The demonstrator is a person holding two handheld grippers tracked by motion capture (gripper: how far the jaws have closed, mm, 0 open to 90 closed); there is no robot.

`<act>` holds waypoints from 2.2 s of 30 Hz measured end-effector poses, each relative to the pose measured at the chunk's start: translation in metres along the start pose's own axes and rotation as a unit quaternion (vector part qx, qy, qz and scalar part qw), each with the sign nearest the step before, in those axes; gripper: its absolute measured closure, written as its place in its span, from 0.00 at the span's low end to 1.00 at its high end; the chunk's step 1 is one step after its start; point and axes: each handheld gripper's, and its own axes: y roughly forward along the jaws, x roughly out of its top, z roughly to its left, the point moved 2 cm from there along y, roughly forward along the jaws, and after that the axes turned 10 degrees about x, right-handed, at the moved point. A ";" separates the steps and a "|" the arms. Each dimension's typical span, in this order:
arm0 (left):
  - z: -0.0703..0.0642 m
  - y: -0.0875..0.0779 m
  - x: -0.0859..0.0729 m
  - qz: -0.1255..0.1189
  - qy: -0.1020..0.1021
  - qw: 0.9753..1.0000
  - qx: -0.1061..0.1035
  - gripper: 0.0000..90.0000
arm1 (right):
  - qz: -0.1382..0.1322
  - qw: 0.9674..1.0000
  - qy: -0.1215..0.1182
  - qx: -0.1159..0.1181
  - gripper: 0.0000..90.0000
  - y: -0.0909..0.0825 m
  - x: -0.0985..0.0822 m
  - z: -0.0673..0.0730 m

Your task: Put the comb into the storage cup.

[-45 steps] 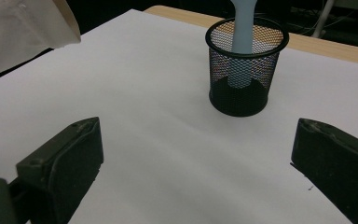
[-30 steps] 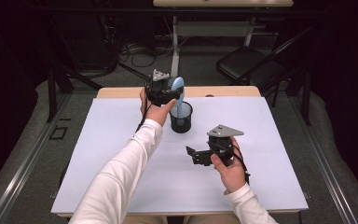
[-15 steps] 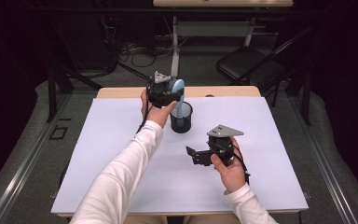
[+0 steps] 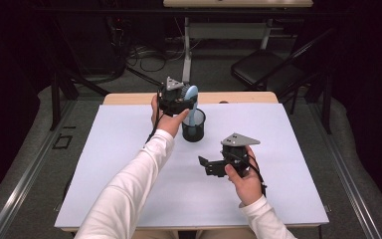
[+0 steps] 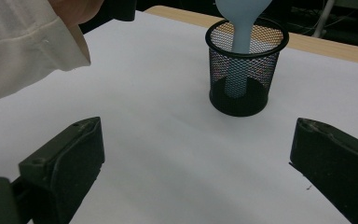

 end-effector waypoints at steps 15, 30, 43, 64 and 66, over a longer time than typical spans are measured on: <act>0.004 0.000 0.000 0.004 -0.016 1.000 0.001 0.54 | 0.000 1.000 0.002 -0.001 0.03 0.000 0.000 0.000; 0.003 0.000 0.000 0.003 -0.007 1.000 0.002 0.54 | 0.000 1.000 0.000 -0.001 0.03 0.000 0.000 0.000; 0.002 0.000 0.000 0.002 -0.004 1.000 0.006 0.53 | -0.001 1.000 0.000 0.000 0.03 0.001 0.000 0.000; 0.002 0.002 -0.002 0.009 -0.013 1.000 0.005 0.41 | 0.001 1.000 0.001 0.000 0.03 0.001 0.000 0.000; 0.002 0.003 -0.003 0.009 -0.013 1.000 0.006 0.38 | 0.001 1.000 0.001 0.000 0.03 0.001 0.000 0.000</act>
